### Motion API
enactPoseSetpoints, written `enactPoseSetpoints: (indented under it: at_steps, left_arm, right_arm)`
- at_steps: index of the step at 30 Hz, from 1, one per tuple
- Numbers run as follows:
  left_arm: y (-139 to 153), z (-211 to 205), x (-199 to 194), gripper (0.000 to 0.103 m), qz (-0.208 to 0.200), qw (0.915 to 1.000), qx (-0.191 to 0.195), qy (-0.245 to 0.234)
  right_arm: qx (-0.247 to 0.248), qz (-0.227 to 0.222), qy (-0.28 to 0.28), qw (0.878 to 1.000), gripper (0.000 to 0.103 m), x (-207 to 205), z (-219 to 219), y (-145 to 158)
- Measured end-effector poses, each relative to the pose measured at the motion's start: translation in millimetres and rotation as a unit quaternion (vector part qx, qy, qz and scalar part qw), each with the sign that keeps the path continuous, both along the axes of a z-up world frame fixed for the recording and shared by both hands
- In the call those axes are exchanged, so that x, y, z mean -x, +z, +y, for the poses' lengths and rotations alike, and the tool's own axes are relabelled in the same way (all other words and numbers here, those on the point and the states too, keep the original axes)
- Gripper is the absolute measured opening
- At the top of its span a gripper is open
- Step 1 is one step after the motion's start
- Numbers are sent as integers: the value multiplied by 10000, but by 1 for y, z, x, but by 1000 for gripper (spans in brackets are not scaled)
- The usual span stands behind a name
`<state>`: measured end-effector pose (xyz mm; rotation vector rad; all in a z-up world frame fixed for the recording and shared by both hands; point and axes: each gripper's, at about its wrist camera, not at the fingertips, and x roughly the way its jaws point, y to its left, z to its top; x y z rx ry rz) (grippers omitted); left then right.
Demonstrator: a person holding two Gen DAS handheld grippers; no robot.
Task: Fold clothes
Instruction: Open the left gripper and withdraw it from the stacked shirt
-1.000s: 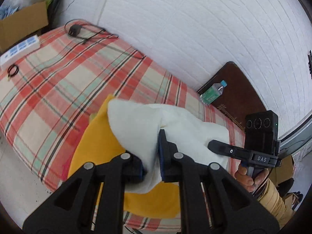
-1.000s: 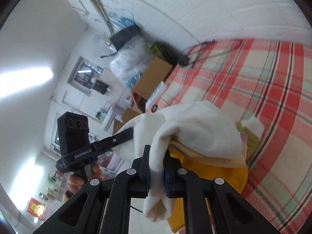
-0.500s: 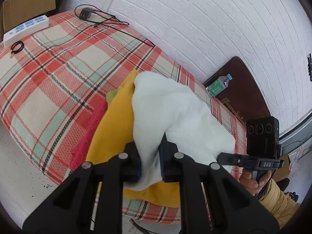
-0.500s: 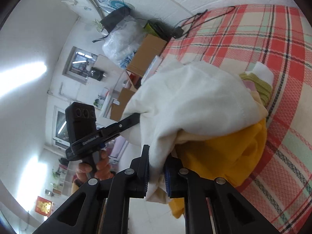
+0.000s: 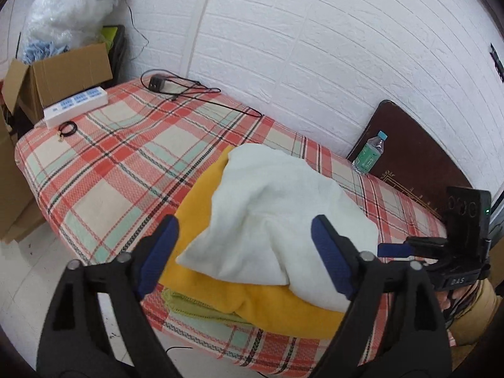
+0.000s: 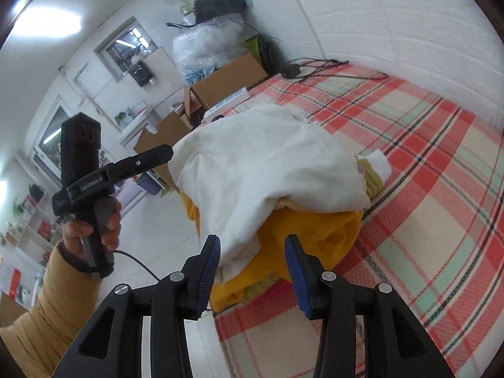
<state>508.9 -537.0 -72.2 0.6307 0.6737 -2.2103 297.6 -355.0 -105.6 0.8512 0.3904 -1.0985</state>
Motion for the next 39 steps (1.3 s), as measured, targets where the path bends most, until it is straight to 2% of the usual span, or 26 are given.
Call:
enactPoseSetpoints:
  at_steps: [2, 3, 4, 8, 12, 15, 17, 21, 24, 29, 34, 35, 39]
  left_arm:
    - [7, 15, 0, 103, -34, 9995, 306, 75]
    - [8, 24, 3, 103, -99, 9991, 399, 99]
    - [9, 31, 5, 103, -150, 9987, 476, 117]
    - [7, 50, 15, 103, -26, 9993, 372, 56]
    - [2, 55, 19, 103, 185, 9997, 120, 132]
    - [1, 59, 19, 103, 492, 9987, -69, 66]
    - [4, 68, 20, 103, 699, 9975, 32, -45]
    - [12, 83, 29, 103, 721, 9968, 332, -47]
    - [15, 89, 35, 103, 617, 9973, 392, 18]
    - [22, 103, 32, 100, 367, 9961, 719, 348]
    - [21, 111, 36, 98, -121, 9946, 886, 529]
    - [21, 113, 36, 98, -114, 9948, 887, 493]
    - [22, 118, 38, 99, -183, 9934, 963, 592]
  right_arm:
    - [368, 413, 38, 9985, 49, -9, 12, 10]
    - [528, 528, 64, 9972, 52, -12, 15, 13]
    - [665, 609, 92, 9959, 62, -16, 19, 17]
    - [828, 541, 139, 9950, 74, -22, 22, 20]
    - [808, 653, 106, 9945, 74, -22, 27, 16]
    - [746, 670, 36, 9950, 74, -16, 32, 11]
    - [679, 651, 4, 9956, 75, -13, 34, 8]
    - [625, 597, -54, 9962, 75, -10, 38, 6]
    - [618, 560, -65, 9965, 75, -9, 39, 7]
    - [656, 519, -135, 9964, 76, -7, 41, 9]
    - [652, 540, -207, 9962, 78, -6, 41, 9]
    - [633, 531, -212, 9964, 81, -6, 41, 8]
    - [669, 557, -198, 9960, 81, -9, 44, 8]
